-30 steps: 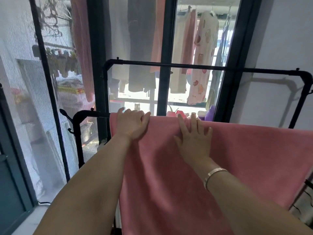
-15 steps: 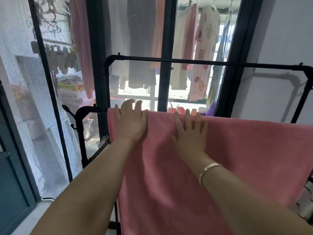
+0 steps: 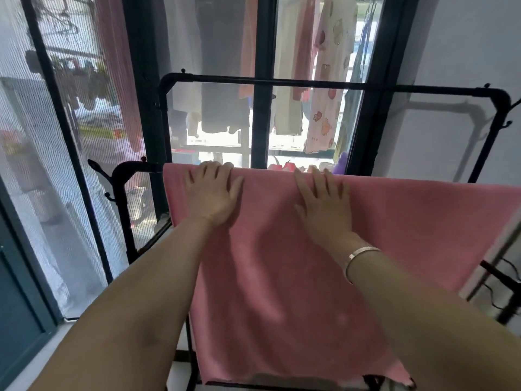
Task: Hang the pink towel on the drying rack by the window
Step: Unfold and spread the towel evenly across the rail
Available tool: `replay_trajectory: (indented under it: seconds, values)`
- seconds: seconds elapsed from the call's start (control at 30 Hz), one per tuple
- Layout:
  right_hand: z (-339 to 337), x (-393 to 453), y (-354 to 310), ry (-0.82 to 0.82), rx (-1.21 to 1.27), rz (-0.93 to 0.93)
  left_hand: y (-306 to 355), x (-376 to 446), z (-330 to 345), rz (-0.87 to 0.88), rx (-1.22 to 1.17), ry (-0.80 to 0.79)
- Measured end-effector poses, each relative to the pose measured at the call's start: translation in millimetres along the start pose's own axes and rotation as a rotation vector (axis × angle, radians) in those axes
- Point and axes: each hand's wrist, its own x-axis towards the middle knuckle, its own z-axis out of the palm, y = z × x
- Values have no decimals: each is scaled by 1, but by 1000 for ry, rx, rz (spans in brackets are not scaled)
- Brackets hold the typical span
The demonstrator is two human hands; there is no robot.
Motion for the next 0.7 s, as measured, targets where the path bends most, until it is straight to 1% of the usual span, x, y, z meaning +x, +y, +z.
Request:
replay_trajectory:
  seconds: [0.07,0.13,0.17,0.23,0.3,0.4,0.47,0.57,0.7]
  values:
    - [-3,-1,4,17,-15,-41,-1,6,-3,-5,13,-20]
    - [-10,3,9,88,21,-92,-2,13,-7,-17,32,-43]
    - [-14,7,14,139,48,-92,-3,16,-8,-25,46,-59]
    - [-22,13,32,195,77,-4,-3,20,-8,-27,81,-81]
    - [-27,16,55,156,90,75,-3,20,-7,-22,82,-77]
    - [-37,19,79,60,174,4,1,21,-6,-27,34,-65]
    - [-45,23,81,8,162,-36,2,22,-7,-37,34,-73]
    - [-51,19,76,66,115,-37,1,24,-9,-40,60,-75]
    - [-46,-2,72,111,85,-93,-1,25,-8,-17,88,-80]
